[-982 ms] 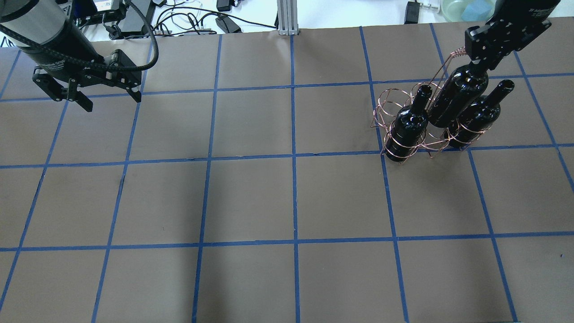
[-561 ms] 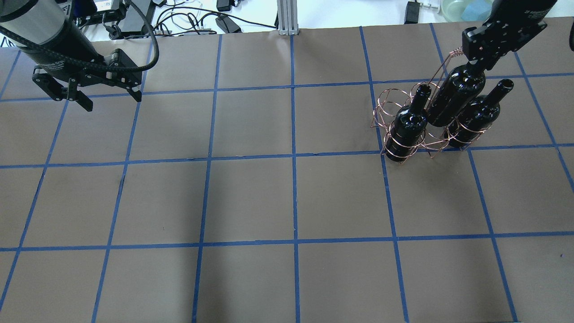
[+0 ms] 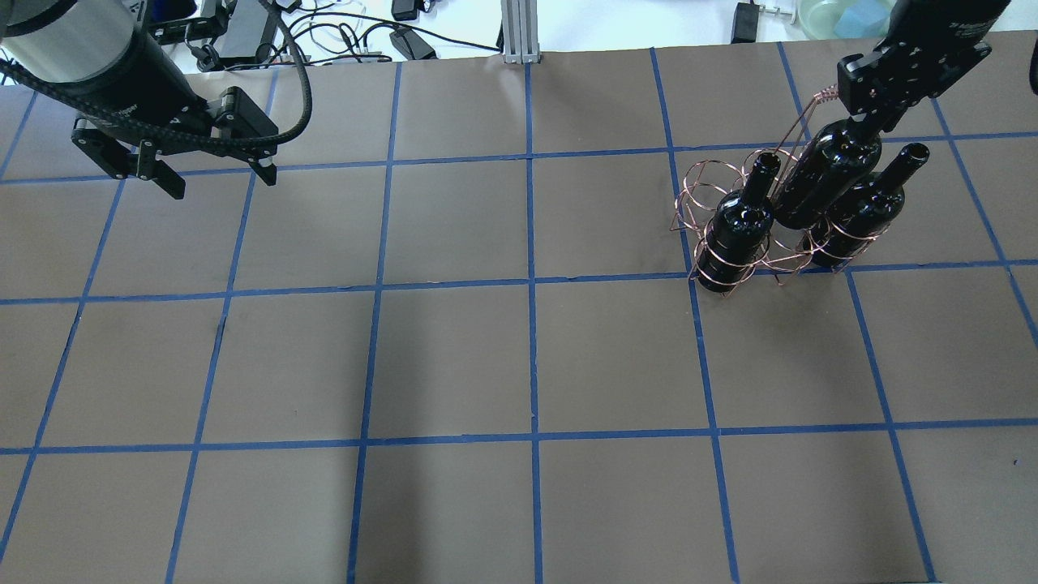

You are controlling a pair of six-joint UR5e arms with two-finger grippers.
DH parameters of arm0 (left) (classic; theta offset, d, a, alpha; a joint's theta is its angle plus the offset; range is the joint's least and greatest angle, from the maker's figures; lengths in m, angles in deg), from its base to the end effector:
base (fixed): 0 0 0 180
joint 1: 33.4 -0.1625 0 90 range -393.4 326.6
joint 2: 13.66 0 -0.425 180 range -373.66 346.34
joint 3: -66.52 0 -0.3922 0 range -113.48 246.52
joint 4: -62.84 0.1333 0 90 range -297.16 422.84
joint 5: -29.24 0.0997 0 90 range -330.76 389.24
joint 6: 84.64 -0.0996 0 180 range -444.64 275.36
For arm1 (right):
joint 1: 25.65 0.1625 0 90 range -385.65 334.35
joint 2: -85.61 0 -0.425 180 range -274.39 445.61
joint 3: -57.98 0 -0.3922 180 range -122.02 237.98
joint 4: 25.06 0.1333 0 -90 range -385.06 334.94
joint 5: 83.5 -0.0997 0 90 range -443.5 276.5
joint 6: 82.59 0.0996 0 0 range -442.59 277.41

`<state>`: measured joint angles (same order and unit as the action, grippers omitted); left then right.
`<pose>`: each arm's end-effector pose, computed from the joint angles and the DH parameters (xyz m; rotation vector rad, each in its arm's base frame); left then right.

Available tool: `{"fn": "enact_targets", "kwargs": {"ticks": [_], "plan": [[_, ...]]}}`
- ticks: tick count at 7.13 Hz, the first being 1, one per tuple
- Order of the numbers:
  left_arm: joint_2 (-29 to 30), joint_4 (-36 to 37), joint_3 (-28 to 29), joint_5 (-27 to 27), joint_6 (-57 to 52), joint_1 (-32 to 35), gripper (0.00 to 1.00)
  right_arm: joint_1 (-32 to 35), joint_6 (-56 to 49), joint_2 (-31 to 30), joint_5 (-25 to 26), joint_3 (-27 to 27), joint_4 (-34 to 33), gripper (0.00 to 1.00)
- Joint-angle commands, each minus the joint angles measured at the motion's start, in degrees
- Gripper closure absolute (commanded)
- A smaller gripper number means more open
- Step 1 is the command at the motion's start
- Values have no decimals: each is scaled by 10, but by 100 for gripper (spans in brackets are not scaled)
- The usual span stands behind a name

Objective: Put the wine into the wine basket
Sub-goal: 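Lower the bottle into the middle slot of the copper basket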

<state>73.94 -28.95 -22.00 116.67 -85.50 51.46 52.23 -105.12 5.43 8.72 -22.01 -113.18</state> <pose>-0.0945 -0.4872 0.5179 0.1144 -3.0960 0.0601 0.0087 -0.5761 0.4802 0.2833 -3.0999 -0.0618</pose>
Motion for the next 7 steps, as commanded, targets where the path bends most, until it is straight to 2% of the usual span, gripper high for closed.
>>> {"fn": "enact_targets", "kwargs": {"ticks": [1,3,5,7], "plan": [[-9,0,0,4,-1,15,0,0,-1,3,-6,-1,1,100],[-9,-2,-1,6,-1,14,0,1,0,5,-8,-1,-4,100],[-10,-2,-1,6,-1,14,0,3,6,-8,1,0,39,100],[-9,-7,-1,6,-1,14,0,3,1,-8,3,-2,40,100]]}}
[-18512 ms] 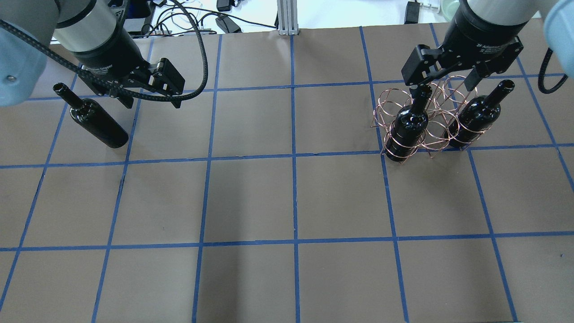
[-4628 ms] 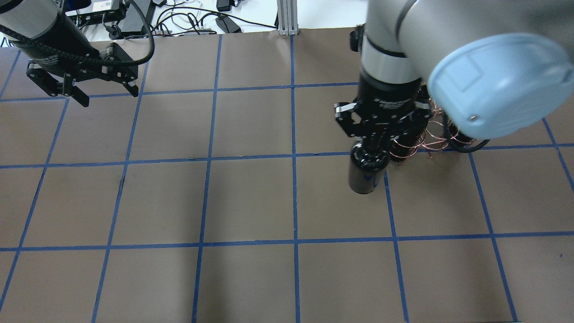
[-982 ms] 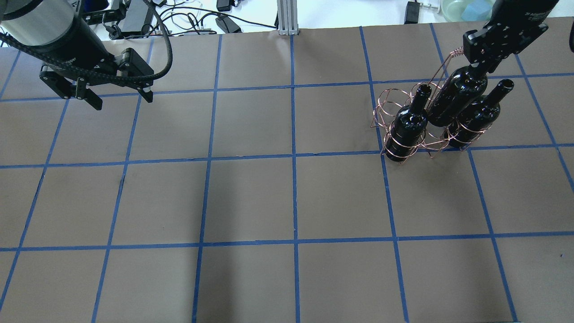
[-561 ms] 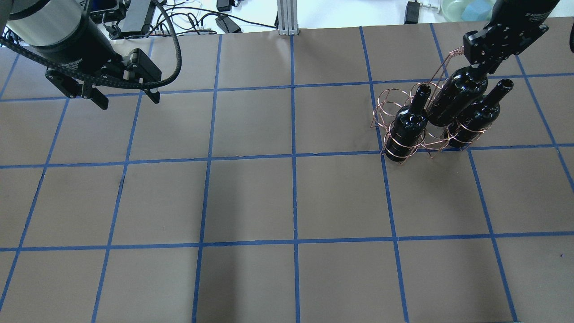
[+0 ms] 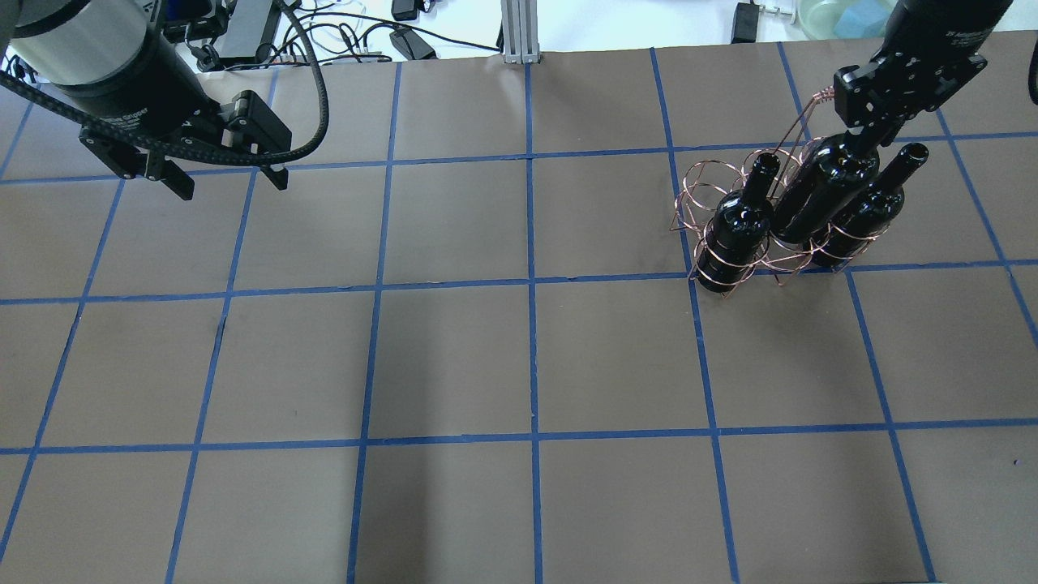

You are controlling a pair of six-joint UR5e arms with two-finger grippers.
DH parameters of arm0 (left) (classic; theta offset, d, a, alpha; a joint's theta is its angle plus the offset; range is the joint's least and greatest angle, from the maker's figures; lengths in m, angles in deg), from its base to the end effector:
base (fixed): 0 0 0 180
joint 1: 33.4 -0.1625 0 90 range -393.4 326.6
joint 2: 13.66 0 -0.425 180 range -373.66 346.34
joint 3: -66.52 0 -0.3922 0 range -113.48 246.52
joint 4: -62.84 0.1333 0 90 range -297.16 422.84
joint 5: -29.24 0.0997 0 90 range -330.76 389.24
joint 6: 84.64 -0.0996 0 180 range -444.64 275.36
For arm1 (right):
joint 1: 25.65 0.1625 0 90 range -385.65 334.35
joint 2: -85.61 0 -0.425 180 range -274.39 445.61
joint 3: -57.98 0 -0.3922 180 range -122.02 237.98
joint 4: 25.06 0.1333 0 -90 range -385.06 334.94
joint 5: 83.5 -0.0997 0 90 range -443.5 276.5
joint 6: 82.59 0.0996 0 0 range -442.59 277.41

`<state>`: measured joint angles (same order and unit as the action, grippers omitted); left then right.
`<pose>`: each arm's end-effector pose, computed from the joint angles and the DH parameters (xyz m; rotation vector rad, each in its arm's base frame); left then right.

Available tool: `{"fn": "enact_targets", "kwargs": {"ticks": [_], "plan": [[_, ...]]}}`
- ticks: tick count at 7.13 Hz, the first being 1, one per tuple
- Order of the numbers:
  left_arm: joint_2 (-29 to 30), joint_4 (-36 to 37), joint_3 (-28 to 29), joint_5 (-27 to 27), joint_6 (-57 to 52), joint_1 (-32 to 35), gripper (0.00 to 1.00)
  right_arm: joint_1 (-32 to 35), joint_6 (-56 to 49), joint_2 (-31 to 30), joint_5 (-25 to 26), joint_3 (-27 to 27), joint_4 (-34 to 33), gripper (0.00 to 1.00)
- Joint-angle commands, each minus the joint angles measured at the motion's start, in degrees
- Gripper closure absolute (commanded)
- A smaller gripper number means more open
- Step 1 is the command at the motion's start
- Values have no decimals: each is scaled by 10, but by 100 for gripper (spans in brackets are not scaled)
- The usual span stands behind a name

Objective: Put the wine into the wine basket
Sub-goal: 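Lower the bottle into the middle slot of the copper basket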

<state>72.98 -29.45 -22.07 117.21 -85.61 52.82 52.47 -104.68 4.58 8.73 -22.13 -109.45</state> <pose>-0.1056 -0.4778 0.5243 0.0750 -3.1063 0.0695 0.0135 -0.5645 0.4813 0.2806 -3.1125 -0.1402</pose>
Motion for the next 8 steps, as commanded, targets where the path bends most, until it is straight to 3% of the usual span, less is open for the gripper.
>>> {"fn": "enact_targets", "kwargs": {"ticks": [1,8], "plan": [[0,-3,0,0,1,0,0,0,-4,3,5,0,-2,100],[-1,-4,-1,1,-1,0,0,0,-5,39,5,-7,-27,100]]}}
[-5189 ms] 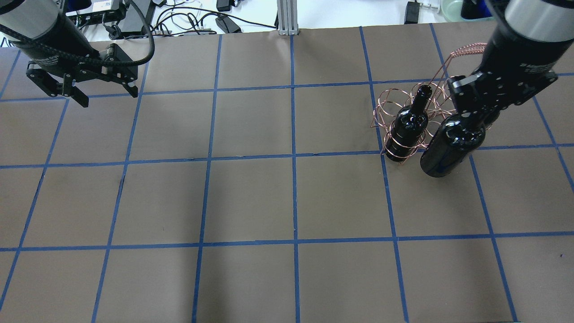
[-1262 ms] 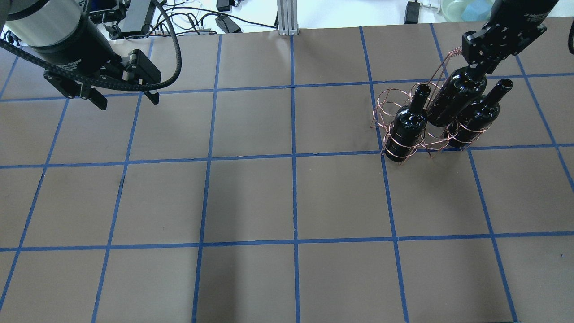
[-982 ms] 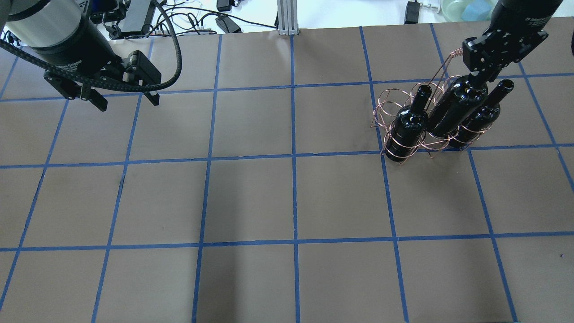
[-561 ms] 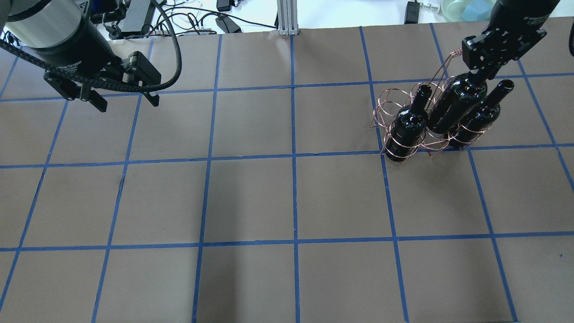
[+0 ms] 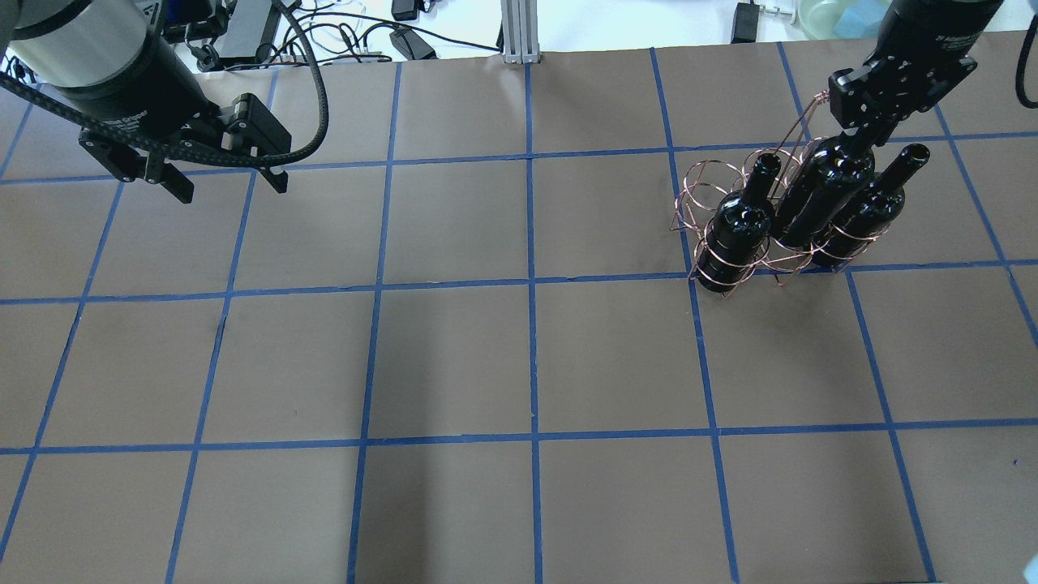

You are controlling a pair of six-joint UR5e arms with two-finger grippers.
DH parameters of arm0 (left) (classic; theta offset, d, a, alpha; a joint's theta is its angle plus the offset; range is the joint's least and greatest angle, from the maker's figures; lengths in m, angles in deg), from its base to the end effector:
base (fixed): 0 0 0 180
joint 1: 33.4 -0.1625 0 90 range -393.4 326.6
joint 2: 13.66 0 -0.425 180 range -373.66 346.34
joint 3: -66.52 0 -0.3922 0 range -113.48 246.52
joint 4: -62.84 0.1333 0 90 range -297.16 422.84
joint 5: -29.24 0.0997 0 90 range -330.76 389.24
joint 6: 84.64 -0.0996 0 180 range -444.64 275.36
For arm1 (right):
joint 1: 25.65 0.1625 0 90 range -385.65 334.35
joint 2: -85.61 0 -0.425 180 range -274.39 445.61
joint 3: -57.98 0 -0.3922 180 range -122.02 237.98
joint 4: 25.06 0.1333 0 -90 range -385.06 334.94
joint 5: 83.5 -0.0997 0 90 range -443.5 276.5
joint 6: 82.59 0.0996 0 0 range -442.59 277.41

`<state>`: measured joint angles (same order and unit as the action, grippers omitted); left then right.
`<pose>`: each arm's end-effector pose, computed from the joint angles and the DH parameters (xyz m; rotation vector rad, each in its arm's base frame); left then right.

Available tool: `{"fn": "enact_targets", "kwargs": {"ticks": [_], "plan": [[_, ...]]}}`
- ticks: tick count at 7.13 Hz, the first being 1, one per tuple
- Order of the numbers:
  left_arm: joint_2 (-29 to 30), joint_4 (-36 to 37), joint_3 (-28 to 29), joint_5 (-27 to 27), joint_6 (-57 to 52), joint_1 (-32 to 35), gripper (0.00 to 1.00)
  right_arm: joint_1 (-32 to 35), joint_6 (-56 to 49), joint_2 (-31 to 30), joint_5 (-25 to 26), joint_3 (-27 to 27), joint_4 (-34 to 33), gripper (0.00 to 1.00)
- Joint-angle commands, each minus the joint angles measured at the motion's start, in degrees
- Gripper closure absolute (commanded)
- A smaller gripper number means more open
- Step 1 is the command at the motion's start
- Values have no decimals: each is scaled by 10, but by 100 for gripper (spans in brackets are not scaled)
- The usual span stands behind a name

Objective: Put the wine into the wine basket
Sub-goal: 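Lower the bottle into the middle slot of the copper basket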

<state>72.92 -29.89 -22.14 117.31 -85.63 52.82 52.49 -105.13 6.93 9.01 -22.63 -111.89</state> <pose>-0.1055 -0.4766 0.5233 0.0748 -3.1080 0.0572 0.0099 -0.5803 0.4581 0.2936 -3.1085 -0.1531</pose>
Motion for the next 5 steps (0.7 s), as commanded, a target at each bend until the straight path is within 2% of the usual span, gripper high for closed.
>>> {"fn": "enact_targets", "kwargs": {"ticks": [1,5], "plan": [[1,0,0,0,-1,0,0,0,2,26,0,-3,-13,100],[2,1,0,-1,1,-1,0,0,2,44,0,-8,-28,100]]}}
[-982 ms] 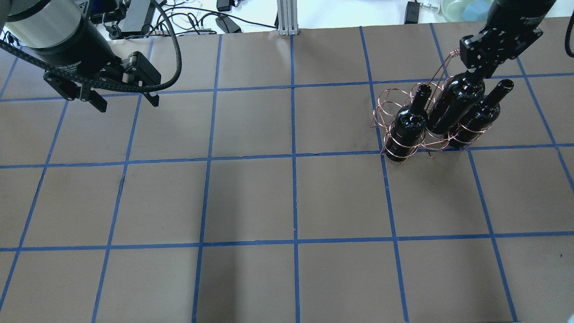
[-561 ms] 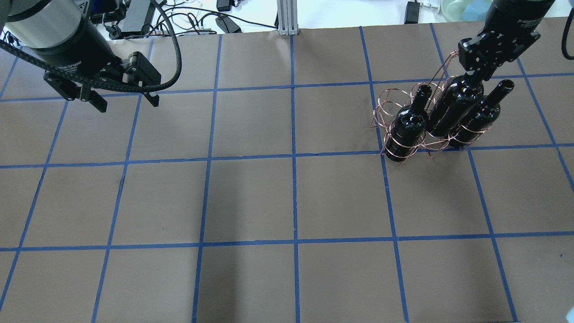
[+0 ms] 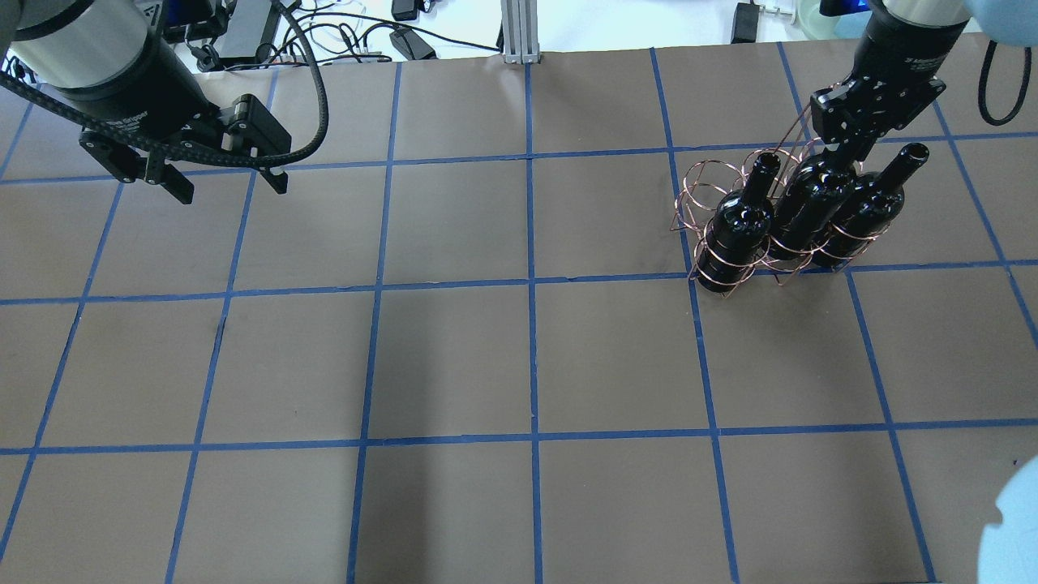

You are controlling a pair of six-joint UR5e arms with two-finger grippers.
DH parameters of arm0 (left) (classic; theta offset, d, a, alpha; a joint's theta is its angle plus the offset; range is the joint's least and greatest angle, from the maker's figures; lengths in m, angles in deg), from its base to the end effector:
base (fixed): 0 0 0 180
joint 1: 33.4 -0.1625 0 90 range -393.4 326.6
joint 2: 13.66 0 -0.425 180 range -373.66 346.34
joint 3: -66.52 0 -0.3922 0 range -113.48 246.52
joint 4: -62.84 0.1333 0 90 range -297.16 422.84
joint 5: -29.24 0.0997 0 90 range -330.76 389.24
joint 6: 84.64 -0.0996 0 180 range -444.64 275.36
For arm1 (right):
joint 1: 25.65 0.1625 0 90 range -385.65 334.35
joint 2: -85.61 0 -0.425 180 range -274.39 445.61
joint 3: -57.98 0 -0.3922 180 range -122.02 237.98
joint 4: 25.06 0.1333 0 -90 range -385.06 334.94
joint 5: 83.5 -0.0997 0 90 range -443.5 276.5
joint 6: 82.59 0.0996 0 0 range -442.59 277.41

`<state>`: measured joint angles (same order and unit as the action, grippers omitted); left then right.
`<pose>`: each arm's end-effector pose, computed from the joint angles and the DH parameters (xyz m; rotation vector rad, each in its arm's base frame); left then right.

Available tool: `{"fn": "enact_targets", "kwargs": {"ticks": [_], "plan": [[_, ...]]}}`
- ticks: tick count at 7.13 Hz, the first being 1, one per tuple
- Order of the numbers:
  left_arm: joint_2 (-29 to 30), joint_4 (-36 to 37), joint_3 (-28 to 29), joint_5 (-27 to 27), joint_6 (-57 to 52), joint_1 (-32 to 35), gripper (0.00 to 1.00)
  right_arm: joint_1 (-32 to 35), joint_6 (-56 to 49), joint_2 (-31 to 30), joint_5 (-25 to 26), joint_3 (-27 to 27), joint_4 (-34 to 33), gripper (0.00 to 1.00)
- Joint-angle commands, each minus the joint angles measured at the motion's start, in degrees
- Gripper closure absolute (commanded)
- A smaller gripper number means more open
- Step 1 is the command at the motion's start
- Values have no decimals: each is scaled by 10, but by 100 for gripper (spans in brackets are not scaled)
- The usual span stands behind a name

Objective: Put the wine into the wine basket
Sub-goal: 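Open the right gripper to release the bottle in the basket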

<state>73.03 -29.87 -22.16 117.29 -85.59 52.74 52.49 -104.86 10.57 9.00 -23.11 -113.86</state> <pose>-0.1048 -0.4775 0.5223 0.0780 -3.1075 0.0543 0.0058 -0.6001 0.4205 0.2883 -3.1168 -0.2096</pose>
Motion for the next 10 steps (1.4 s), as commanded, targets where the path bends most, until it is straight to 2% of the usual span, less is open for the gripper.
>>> {"fn": "enact_targets", "kwargs": {"ticks": [1,3,4,5,6,7,10], "plan": [[1,1,0,-1,1,0,0,0,1,9,0,-12,-19,100],[1,2,0,-1,1,0,0,0,1,11,-5,-25,-43,99],[1,1,0,1,-1,0,0,0,2,12,-5,-28,-44,78],[1,1,0,1,0,0,0,0,3,12,-5,-28,-45,42],[-1,0,0,1,0,0,0,1,4,7,-5,-27,-44,0],[0,1,-2,1,0,0,0,6,3,-1,-3,-17,-43,0],[-1,1,-2,1,-1,-4,0,24,8,-111,-22,-8,6,0]]}}
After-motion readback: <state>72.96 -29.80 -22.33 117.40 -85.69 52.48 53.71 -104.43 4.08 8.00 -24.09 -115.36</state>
